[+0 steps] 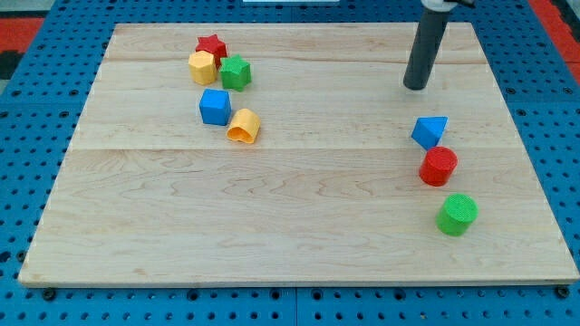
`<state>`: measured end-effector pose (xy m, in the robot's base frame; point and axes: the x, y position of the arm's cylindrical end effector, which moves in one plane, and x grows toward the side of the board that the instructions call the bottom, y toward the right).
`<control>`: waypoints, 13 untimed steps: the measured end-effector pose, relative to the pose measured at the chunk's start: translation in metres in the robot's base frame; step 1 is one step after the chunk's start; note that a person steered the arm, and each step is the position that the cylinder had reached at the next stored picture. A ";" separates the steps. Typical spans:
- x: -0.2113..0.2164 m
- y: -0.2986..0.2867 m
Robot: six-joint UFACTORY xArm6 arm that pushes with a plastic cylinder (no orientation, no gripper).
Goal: Push the yellow heart above the blue triangle
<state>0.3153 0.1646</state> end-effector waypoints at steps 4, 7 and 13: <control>0.057 -0.280; 0.094 -0.192; 0.028 -0.153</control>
<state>0.3432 0.0117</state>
